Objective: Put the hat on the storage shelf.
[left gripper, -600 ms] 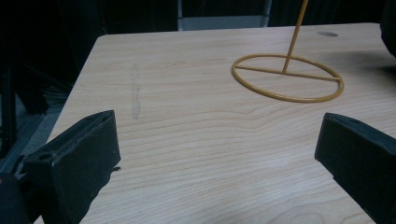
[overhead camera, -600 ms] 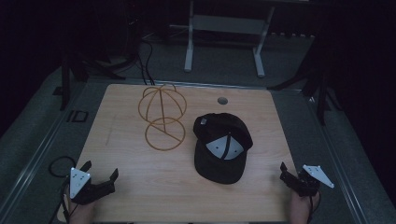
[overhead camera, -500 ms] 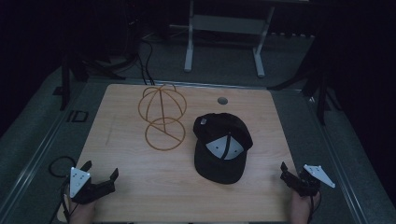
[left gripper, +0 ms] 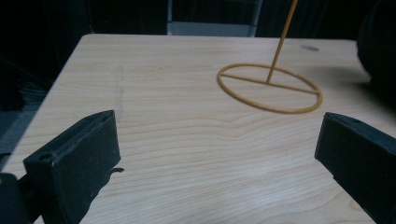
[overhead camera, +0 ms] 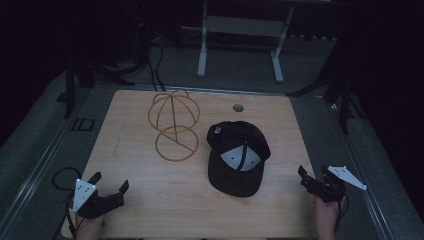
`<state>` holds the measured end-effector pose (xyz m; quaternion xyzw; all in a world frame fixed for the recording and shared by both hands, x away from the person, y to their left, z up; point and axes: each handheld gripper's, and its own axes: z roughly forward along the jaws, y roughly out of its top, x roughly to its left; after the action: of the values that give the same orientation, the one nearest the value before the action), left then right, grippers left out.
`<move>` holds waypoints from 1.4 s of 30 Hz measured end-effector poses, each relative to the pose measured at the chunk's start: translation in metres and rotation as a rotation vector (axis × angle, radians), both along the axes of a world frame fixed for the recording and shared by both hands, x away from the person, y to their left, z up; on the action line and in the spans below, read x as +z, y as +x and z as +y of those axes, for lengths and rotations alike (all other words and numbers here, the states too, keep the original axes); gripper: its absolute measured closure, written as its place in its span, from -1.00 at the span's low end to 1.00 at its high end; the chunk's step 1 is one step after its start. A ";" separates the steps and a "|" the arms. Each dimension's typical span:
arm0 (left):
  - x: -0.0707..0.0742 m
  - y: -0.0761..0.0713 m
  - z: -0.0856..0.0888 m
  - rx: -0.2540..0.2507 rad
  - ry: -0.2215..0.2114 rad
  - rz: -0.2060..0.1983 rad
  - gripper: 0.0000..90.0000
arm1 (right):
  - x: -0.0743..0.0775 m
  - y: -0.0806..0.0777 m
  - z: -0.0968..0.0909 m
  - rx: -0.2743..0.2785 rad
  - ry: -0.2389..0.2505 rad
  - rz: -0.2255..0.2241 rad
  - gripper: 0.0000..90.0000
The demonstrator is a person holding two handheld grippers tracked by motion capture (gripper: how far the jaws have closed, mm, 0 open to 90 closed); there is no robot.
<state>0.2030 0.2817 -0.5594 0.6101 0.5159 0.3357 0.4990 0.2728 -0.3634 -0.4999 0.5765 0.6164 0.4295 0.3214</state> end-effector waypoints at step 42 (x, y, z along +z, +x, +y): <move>0.004 0.000 -0.013 -0.027 0.092 0.100 -0.99 | 0.052 0.100 0.145 0.389 -0.274 0.175 -0.24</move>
<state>0.2033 0.2685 -0.5554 0.6551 0.5160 0.3213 0.4486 0.3730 -0.2188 -0.4479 0.4331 0.7936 0.3441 0.2533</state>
